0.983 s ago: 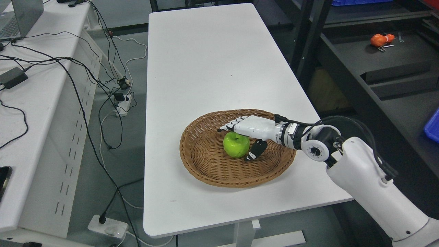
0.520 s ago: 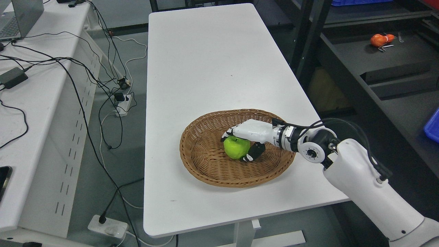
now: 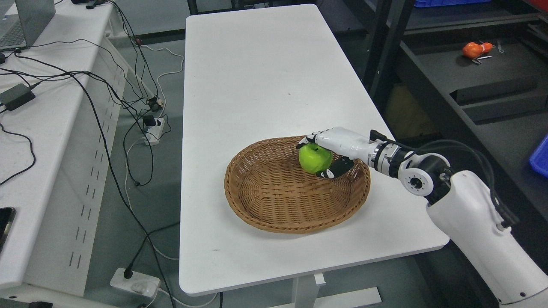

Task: Place green apple on left shelf middle layer
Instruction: 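Lift the green apple out of the basket with the right hand, then carry the held apple toward the black shelf tray while turning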

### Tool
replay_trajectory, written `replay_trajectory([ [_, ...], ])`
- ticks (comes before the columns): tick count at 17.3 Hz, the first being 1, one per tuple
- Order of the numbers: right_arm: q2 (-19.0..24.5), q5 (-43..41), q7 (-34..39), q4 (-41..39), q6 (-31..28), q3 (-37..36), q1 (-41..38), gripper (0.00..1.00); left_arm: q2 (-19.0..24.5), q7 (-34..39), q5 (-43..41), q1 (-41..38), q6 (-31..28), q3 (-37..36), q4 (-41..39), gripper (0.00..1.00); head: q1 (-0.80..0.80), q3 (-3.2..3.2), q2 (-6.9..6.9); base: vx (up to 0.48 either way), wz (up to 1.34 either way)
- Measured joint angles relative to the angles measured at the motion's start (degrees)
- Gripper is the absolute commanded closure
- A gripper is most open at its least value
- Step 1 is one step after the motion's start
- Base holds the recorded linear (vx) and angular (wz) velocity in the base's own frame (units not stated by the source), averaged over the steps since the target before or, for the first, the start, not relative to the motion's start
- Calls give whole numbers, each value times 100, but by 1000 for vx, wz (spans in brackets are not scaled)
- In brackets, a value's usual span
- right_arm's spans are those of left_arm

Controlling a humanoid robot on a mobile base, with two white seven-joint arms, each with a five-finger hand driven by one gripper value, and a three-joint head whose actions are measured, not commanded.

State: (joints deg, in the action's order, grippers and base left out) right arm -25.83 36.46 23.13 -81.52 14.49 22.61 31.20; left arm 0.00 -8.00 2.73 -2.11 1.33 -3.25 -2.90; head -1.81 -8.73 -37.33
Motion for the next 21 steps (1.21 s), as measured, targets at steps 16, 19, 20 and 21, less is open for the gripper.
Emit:
replay_trajectory([
  [16,1068,515,-4086,-673,-1422,-2078,-1722,100,0,0,0,0,7,0,0,0,0,0,0,0,0],
  [19,1206,521,-4089,-764,-1422,-2199,-1833,100,0,3,0,0,9,0,1,0,0,0,0,0,0],
  [20,1249,522,-4089,-789,-1427,-2233,-1869,100,0,5,0,4,12,0,-1,0,0,0,0,-6,-27],
  [21,1285,523,-4089,-811,-1428,-2261,-1903,100,-1,5,0,0,12,0,0,0,0,0,0,-6,-27],
])
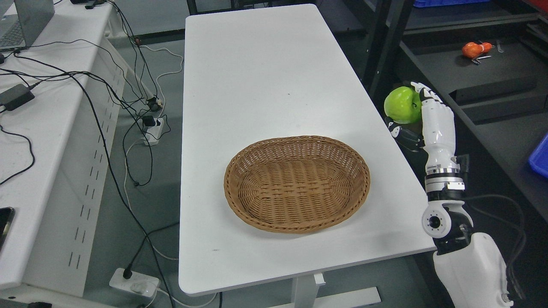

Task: Place green apple on left shelf middle layer
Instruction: 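Carry the held apple toward the black shelf tray while turning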

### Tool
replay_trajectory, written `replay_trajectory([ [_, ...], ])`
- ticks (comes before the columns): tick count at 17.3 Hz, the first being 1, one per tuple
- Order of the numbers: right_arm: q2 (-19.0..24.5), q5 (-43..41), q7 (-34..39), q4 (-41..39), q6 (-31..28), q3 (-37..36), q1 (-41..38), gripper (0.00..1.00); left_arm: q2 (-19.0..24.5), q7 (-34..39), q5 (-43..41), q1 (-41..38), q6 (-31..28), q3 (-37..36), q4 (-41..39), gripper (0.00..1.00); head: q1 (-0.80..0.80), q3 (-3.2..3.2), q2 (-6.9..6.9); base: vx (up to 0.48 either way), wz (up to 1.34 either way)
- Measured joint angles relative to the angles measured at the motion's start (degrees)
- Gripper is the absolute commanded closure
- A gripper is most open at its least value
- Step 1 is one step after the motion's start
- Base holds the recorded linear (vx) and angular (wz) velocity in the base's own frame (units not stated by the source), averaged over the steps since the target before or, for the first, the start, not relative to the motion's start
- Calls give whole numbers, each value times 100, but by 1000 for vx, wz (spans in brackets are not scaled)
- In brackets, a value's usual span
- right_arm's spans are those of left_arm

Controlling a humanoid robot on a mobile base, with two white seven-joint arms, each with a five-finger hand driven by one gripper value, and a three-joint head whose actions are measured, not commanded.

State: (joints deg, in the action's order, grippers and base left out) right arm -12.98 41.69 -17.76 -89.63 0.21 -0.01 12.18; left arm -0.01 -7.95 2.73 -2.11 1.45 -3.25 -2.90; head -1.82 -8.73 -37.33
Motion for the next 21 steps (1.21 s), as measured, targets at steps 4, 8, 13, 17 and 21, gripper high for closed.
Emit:
replay_trajectory([
  [4,153,3,-6,-70,-3,-87,-105,100,0,0,0,3,0,0,-1,0,0,0,0,-141,-28],
  [8,279,5,-6,-124,48,-141,-172,100,0,0,0,-2,0,0,0,0,0,0,0,-455,91],
  [13,364,5,-8,-160,80,-168,-246,100,0,0,0,-4,0,0,0,0,0,0,0,-591,-113],
  [17,399,5,-8,-175,86,-179,-275,100,0,0,0,-5,0,0,1,0,0,0,0,-586,-495],
  [21,424,5,-8,-185,99,-190,-294,100,0,0,0,1,0,0,0,0,0,0,0,-331,-1033],
])
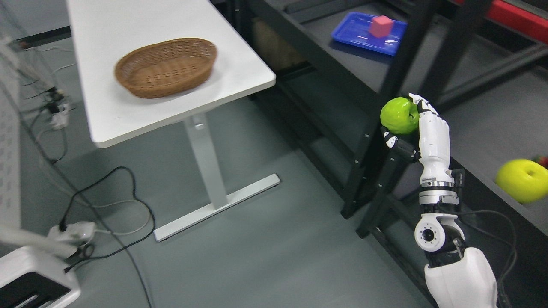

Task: Place green apple on left shelf middle layer
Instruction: 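Carry the held apple toward the black shelf tray while turning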

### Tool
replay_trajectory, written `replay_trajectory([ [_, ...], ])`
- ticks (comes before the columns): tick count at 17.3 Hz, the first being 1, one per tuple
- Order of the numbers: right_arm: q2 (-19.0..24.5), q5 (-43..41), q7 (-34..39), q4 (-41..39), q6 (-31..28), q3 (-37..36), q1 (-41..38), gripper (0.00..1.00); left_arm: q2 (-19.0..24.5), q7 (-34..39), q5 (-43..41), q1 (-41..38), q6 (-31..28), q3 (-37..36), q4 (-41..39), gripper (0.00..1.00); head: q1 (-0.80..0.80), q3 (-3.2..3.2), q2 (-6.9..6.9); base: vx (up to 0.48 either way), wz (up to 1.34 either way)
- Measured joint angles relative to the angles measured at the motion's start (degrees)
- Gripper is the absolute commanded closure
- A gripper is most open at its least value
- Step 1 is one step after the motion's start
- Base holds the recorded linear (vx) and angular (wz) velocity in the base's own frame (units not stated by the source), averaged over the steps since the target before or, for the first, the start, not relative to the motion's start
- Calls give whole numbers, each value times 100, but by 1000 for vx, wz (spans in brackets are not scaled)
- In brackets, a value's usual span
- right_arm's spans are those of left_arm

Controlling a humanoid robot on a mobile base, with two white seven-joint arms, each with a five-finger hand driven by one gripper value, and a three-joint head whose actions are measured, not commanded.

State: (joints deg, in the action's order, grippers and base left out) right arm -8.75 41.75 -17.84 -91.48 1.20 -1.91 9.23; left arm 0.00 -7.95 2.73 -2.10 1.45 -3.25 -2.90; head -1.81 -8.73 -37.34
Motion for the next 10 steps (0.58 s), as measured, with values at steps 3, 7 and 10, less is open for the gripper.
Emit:
replay_trajectory([
  [3,14,0,0,-4,35,-3,-7,100,1,0,0,0,0,0,0,0,0,0,0,-94,-1234],
  [7,27,0,0,-10,37,-9,-16,100,1,1,0,1,0,0,0,0,0,0,0,76,-1123],
  [10,34,0,0,-12,37,-11,-26,100,1,1,-1,1,0,0,0,0,0,0,0,178,-1026],
])
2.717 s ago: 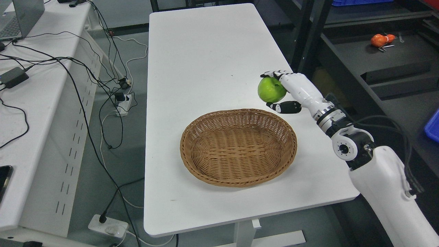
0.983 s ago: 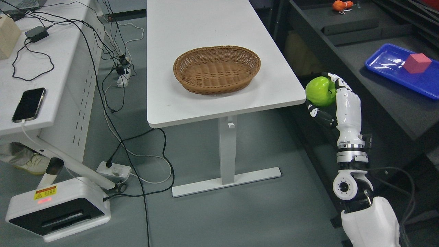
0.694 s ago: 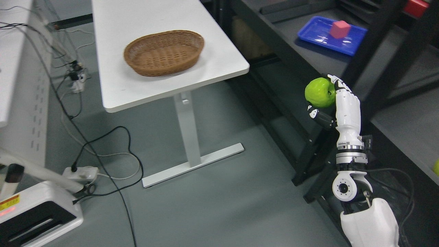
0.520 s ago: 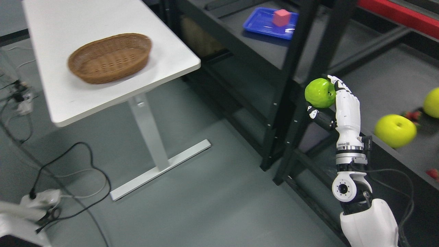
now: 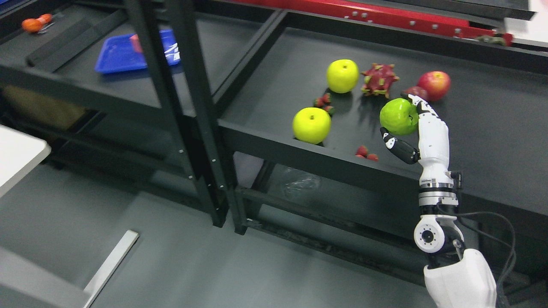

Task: Place green apple on left shelf middle layer
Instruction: 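Carry the held apple toward the black shelf tray while turning, then lower the green apple onto the tray beside the other fruit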

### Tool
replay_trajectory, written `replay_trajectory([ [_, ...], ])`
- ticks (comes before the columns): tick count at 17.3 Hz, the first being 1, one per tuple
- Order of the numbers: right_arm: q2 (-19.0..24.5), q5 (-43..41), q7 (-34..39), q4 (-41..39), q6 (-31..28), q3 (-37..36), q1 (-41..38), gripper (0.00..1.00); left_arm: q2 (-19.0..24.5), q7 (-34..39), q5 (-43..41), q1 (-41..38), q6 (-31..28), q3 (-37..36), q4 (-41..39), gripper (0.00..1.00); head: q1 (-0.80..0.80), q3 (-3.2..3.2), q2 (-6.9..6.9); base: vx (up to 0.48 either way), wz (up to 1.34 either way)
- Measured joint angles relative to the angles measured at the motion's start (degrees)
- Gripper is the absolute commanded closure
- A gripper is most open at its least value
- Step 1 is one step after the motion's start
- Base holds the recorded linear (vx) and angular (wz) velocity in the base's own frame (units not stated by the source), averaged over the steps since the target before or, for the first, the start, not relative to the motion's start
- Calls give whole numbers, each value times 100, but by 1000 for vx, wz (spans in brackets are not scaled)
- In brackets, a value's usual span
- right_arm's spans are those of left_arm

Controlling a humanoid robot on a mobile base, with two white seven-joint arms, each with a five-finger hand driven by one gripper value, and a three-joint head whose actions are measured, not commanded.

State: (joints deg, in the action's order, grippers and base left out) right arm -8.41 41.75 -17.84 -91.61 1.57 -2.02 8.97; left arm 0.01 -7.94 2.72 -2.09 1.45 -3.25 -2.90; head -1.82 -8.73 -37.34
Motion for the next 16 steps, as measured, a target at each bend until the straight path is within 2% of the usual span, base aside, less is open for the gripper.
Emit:
replay_trajectory([
  [9,1,0,5,-3,9,20,-15,100,0,0,0,-1,0,0,0,0,0,0,3,187,-800],
  [16,-25,33,849,29,127,405,240,99,0,-6,0,-2,24,0,-1,0,0,0,4,130,-393],
])
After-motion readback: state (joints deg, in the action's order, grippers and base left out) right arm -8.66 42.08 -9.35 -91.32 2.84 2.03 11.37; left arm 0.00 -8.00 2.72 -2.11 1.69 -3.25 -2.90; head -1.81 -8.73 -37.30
